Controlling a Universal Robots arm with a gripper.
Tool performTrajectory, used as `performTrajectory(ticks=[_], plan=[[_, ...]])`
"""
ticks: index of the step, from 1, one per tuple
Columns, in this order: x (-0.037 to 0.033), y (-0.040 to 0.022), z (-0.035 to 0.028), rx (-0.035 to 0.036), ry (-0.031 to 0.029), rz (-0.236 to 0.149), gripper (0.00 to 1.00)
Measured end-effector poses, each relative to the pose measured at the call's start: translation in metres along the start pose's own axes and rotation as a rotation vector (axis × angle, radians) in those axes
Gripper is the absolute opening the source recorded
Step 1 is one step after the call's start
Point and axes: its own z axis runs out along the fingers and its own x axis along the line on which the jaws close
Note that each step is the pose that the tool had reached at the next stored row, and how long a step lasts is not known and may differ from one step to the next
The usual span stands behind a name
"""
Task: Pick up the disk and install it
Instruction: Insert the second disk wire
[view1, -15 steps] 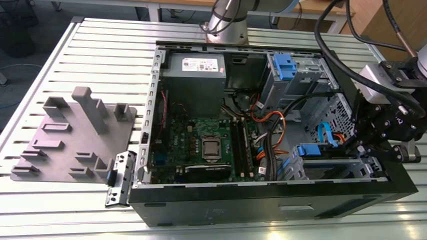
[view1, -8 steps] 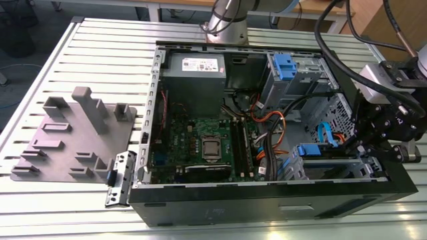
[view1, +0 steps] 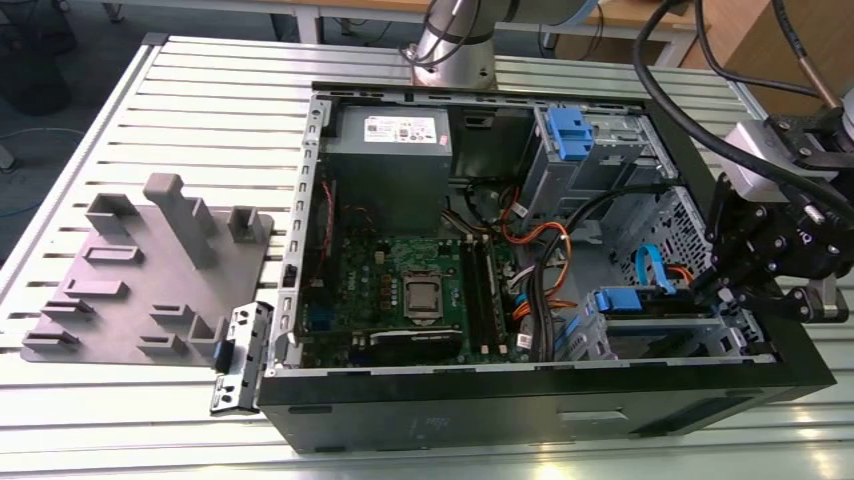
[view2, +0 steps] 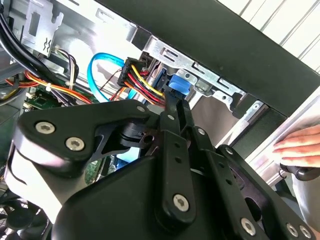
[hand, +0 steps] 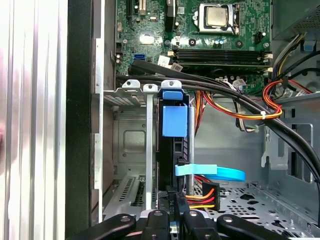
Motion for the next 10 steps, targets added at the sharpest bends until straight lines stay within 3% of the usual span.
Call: performTrajectory(ticks=[10], plan=[[0.0001, 0.0000, -0.0001, 0.0000, -0.0024, 0.000, 0.17]])
